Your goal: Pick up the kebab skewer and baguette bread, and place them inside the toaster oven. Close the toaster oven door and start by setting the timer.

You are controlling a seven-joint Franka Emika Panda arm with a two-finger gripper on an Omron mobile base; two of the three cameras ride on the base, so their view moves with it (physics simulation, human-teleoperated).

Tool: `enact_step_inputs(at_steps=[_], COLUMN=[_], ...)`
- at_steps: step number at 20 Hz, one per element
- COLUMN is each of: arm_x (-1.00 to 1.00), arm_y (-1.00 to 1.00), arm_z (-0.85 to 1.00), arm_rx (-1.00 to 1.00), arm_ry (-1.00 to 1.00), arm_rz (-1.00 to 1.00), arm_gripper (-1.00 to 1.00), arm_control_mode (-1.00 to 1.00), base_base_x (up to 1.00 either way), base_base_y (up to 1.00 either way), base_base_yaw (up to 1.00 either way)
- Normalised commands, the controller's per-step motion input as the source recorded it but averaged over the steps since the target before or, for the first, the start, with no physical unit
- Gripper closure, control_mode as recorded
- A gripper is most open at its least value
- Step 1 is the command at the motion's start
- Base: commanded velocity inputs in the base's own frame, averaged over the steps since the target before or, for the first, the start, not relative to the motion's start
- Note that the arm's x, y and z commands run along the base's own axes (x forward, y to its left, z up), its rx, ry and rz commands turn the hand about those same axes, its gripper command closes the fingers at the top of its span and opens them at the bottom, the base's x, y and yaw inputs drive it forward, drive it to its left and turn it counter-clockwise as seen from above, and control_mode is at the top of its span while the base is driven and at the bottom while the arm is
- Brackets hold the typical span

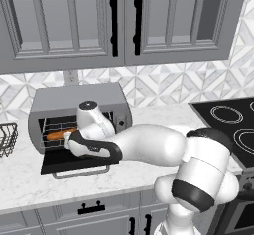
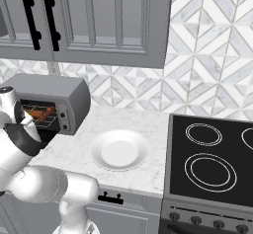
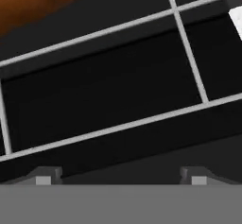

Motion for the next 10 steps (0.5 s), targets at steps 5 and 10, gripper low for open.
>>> enact_step_inputs(at_steps=[5,10], arm_x=[0.59,0.58], arm_y=[0.15,0.0], arm_z=[-0.44,-0.12], arm_rx=[-0.08,-0.07], arm_ry=[0.0,0.0], arm_rz=[-0.03,-0.02], arm_gripper=[-1.0,-1.0], arm_control_mode=[-1.0,-1.0], base_base_x=[0.0,0.0], base_base_y=[0.0,0.0], base_base_yaw=[0.0,0.0])
